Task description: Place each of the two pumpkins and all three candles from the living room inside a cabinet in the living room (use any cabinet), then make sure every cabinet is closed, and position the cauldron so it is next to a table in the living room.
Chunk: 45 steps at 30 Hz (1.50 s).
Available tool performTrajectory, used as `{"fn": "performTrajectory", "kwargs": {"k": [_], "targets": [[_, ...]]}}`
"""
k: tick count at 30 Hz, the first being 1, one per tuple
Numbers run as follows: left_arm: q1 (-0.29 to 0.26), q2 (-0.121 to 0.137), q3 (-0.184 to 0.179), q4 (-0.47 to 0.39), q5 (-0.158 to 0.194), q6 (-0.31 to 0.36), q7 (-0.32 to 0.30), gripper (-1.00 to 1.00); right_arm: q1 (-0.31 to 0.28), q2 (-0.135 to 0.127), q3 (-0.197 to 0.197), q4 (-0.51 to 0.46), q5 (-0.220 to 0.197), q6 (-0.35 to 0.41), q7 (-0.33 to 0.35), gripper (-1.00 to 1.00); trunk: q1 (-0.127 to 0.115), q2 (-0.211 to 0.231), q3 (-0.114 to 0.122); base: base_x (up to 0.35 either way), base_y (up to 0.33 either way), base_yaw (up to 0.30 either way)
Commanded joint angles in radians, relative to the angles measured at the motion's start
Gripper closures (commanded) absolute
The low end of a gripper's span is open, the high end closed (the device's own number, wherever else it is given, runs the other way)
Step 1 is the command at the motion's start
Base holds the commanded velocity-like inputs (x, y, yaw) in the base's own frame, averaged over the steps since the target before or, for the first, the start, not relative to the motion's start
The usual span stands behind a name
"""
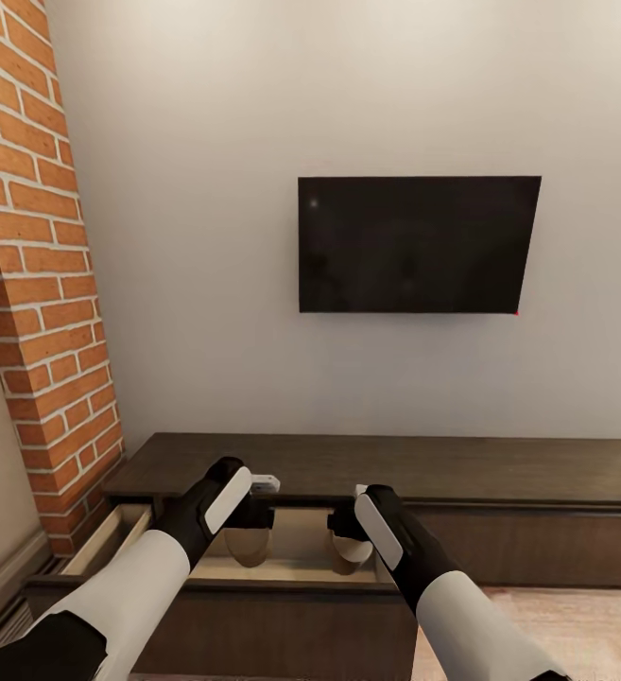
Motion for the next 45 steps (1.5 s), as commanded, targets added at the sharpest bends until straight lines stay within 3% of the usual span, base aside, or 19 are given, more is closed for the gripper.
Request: {"fn": "performTrajectory", "kwargs": {"k": [1, 45], "targets": [[-0.001, 0.000, -0.004, -0.001, 0.010, 0.002, 0.010, 1.00, -0.001, -0.001, 0.003, -0.001, -0.010, 0.001, -0.010, 1.00, 0.000, -0.001, -0.001, 0.000, 0.000, 0.000], [-0.001, -0.012, -0.002, 0.002, 0.009, 0.021, 0.017, 1.00, -0.001, -0.003, 0.003, -0.001, -0.010, 0.000, -0.010, 1.00, 0.000, -0.001, -0.001, 0.096, 0.012, 0.000]]}}
